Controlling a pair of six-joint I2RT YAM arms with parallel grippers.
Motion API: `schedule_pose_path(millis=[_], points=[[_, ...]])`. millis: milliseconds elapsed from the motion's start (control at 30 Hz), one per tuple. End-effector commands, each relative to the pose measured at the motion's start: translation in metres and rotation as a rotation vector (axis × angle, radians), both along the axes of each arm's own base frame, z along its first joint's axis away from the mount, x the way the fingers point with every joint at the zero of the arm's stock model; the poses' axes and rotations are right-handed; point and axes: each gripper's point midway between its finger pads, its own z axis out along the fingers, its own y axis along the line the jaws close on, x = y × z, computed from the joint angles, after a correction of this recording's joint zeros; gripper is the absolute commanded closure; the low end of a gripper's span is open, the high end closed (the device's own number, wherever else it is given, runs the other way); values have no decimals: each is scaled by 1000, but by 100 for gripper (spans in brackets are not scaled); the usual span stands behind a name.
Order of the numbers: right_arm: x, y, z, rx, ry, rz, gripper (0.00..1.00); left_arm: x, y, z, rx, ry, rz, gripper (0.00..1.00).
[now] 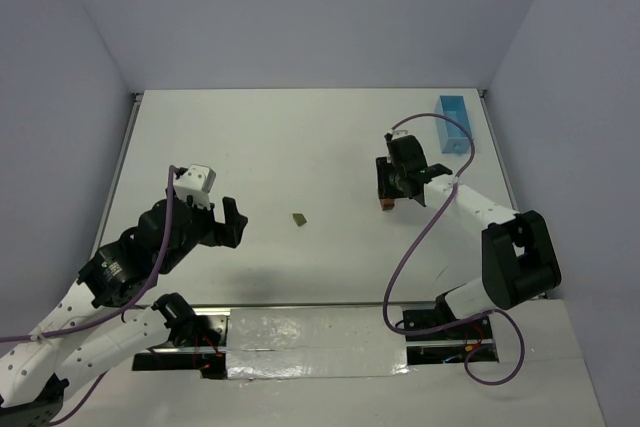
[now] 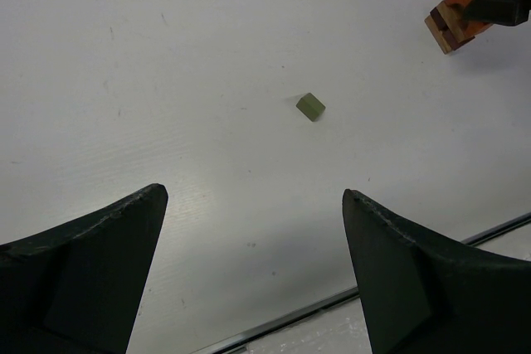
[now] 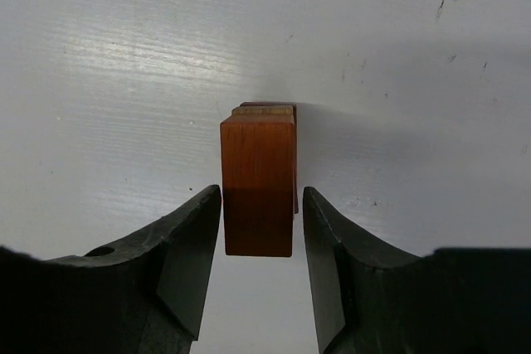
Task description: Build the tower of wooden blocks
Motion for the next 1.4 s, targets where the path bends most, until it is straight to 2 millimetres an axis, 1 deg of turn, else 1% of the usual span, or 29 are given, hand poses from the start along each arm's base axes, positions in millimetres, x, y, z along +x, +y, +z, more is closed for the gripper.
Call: schedule_pose_path(millis=[0, 33, 167, 200, 300, 367, 467, 567, 967, 1100, 1233, 1333, 1367], points=[[12, 4, 14, 0, -56, 2, 46, 3, -3, 9, -11, -37, -14, 1], [12, 4, 14, -2, -58, 3, 46, 3, -3, 9, -11, -37, -14, 0], [10, 5, 15, 1, -58, 8, 37, 3, -3, 9, -12, -38, -16, 1], [10, 5, 16, 5, -62, 7, 36, 3, -3, 9, -12, -37, -15, 1], [8, 7, 18, 20, -71, 22, 26, 3, -3, 8, -12, -37, -15, 0], [5, 7, 14, 14, -57, 32, 24, 3, -3, 9, -12, -38, -17, 0], [3, 7, 4, -3, -19, 39, 24, 3, -3, 9, -14, -40, -17, 1], [1, 2, -4, -22, 5, 26, 25, 3, -3, 9, -15, -41, -19, 1], [-8, 2, -16, -30, 55, 43, 31, 2, -3, 11, -21, -48, -21, 1], [-12, 1, -26, -40, 89, 45, 33, 2, -3, 11, -21, -48, -21, 0], [-13, 0, -26, -43, 92, 44, 35, 2, -3, 11, -21, -48, -21, 1], [-14, -1, -28, -49, 98, 43, 38, 1, -3, 11, -23, -48, -22, 1], [-15, -1, -29, -53, 104, 42, 40, 2, -3, 11, -22, -47, -22, 0]])
